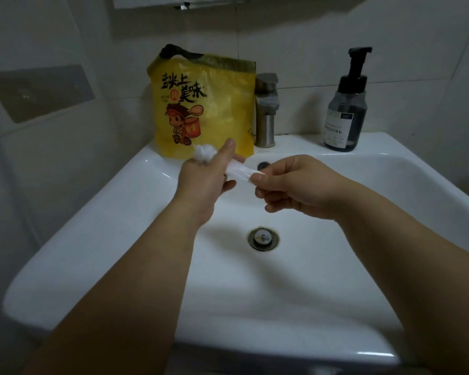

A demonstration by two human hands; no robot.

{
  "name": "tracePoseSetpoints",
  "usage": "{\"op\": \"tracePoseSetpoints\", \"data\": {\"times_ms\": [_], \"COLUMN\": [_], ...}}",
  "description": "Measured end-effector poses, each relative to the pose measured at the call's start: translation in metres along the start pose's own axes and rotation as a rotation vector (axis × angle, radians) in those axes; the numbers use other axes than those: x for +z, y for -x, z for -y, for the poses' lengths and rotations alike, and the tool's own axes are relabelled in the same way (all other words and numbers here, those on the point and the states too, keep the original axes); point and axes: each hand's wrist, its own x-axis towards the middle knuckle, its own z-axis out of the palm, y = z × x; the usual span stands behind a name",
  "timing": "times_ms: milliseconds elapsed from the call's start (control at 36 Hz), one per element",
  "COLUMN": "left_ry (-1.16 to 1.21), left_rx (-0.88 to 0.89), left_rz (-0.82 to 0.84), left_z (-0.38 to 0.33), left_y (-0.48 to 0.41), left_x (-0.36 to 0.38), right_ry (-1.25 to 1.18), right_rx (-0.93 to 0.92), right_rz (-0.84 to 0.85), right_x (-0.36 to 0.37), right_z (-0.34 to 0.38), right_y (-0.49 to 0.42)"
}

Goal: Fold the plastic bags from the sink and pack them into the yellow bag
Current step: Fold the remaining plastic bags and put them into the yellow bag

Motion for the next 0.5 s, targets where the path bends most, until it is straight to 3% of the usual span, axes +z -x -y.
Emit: {"op": "tracePoseSetpoints", "data": {"times_ms": [111,278,500], "left_ry": [0.018,0.109,0.021], "left_rx": [0.033,0.037,0.083], "left_rz": [-0.095,0.031,-0.023], "left_z": [0.000,-0.003,0.000], "left_y": [-0.002,0.001,0.003], "left_x": [-0.007,-0.013,-0.015], "right_ry": [0.008,0.004,0.029], "right_rx": [0.006,0.004,-0.001], "right_rz": [-0.012,-0.075,-0.075], "right_x": [-0.007,-0.021,-0.020], "right_z": [-0.001,0.001,-0.006], "right_y": [0.001,0.004,0.003]}}
